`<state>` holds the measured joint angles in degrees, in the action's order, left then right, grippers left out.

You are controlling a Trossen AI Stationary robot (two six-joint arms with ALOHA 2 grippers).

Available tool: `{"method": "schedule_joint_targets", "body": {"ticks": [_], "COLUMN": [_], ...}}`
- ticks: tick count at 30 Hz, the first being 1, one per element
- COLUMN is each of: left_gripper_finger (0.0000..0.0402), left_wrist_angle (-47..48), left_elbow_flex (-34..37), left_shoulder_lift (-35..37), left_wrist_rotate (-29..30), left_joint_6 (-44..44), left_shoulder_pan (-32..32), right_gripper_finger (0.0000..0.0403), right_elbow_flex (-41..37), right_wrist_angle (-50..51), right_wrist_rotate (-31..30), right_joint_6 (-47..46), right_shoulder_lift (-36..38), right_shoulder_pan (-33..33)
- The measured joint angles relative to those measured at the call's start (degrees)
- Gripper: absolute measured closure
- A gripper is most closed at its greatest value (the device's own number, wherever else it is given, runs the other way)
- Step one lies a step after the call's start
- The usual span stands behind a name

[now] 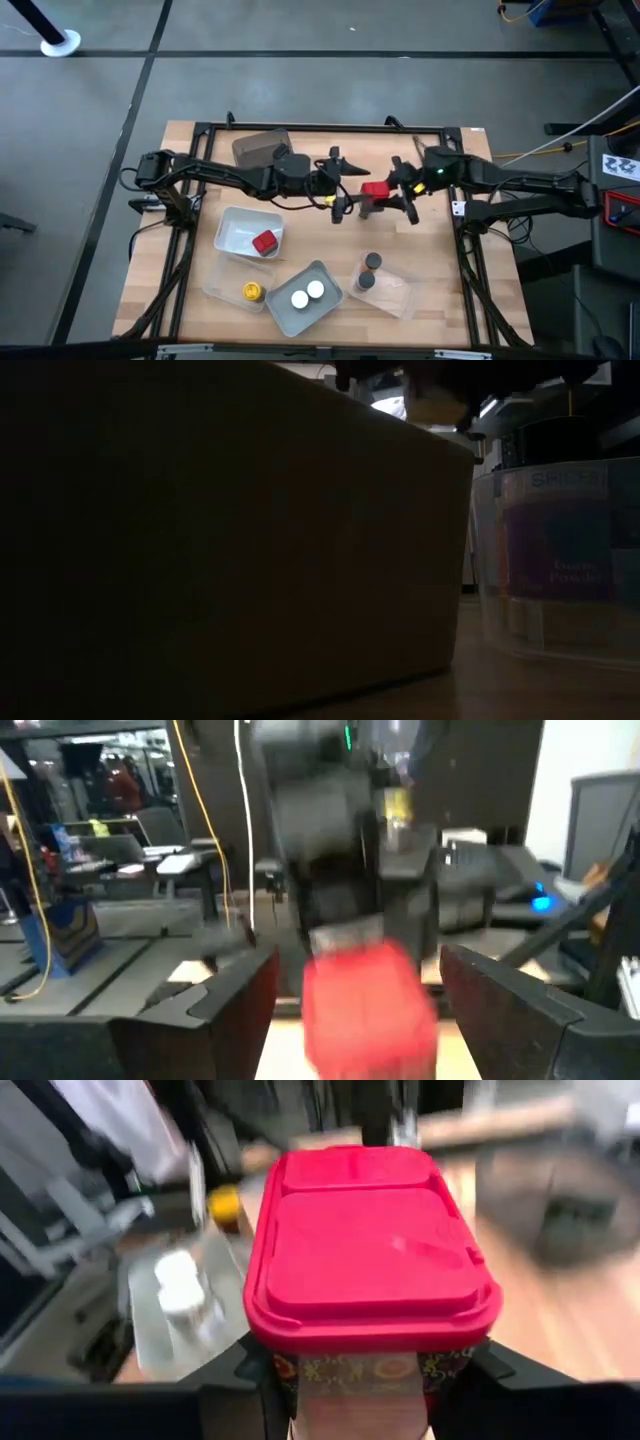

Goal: Sort spices by type
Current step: Put the red seasoning can into the white bin

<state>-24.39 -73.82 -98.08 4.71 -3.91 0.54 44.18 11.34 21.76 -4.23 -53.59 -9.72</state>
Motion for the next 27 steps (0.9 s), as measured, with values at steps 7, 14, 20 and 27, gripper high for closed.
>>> {"method": "schedule_joint_targets", "body": {"ticks": [7,14,20,27], "left_gripper_finger": [0.0136,0.0136,0.0136,0.0136], "left_wrist_angle": [2.66,7.82,8.66,8.66], "left_elbow_flex": [0.0,0.0,0.02,0.0], "left_shoulder_lift": [-0.06,-0.34,-3.07,-5.86], "left_wrist_rotate": [0.09,0.04,-0.01,-1.96], "left_joint_6": [3.93,13.1,20.01,22.64], "left_shoulder_pan": [0.43,0.68,0.21,0.32], "right_gripper_finger": [0.0236,0.0236,0.0238,0.0237], "right_elbow_flex": [0.02,-0.04,-0.04,-0.02], "right_wrist_angle": [10.89,16.37,16.01,15.98], "right_wrist_rotate": [-0.79,-1.19,-1.08,1.61], "right_joint_6": [-0.02,-2.67,-7.44,-12.18], "right_shoulder_lift": [-0.88,-2.62,-4.54,-6.12], "right_shoulder_pan": [0.02,0.0,0.0,0.0]}}
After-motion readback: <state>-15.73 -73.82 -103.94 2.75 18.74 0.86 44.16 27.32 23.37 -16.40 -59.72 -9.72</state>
